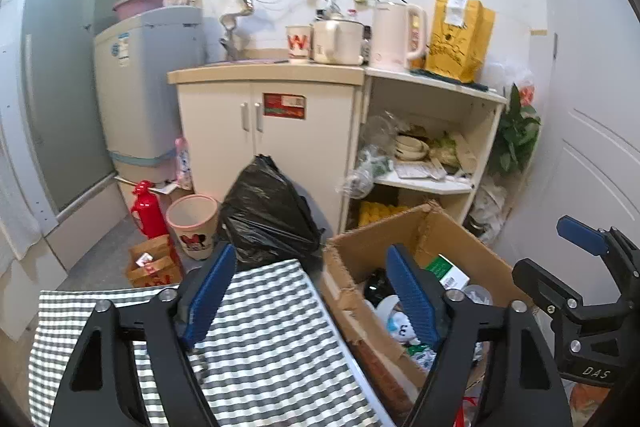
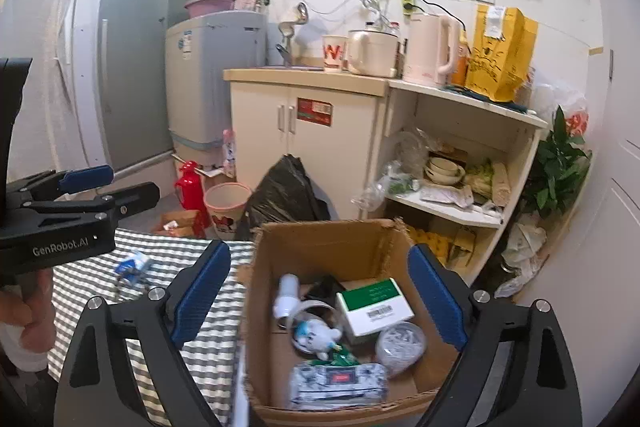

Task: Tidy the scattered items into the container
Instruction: 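Move both grippers back from the box toward the table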

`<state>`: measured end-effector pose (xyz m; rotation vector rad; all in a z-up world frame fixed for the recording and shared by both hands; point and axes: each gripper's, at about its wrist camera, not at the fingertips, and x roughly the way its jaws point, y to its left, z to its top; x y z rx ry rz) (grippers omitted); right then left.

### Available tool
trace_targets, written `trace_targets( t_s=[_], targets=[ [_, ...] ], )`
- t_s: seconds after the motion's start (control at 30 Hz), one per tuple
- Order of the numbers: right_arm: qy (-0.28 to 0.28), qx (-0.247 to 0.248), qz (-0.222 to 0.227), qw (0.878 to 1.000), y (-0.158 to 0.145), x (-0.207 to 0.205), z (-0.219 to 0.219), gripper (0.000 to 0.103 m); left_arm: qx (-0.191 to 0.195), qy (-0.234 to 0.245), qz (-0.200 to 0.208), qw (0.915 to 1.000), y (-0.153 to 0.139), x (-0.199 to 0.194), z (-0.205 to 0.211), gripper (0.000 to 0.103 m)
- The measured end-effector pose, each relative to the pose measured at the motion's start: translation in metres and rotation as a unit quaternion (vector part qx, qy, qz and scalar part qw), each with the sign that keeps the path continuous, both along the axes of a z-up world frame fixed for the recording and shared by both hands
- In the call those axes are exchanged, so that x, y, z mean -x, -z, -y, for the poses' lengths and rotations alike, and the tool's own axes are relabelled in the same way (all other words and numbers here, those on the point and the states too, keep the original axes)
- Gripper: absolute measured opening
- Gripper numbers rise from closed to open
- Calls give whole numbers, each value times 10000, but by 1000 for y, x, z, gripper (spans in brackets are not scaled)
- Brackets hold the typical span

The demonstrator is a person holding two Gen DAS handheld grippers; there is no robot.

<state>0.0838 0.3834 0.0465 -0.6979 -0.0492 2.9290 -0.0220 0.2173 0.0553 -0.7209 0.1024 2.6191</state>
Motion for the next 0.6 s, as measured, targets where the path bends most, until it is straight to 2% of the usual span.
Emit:
trace_targets(
  t_s=[0.2, 0.27, 0.5, 0.6],
  targets=[
    [-250, 34, -125, 9996, -6, -1, 25, 101, -36, -333, -122, 9994, -7, -11, 31, 90],
    [-369, 39, -130, 9992, -7, 0, 35, 101, -53, -442, -168, 9989, -9, -13, 41, 94],
    [-713, 63, -173, 9973, -10, 3, 65, 103, -49, -820, -218, 9964, -14, -19, 77, 94],
    [-824, 62, -210, 9964, -12, 4, 77, 103, -45, -967, -252, 9950, -16, -21, 90, 99]
  ],
)
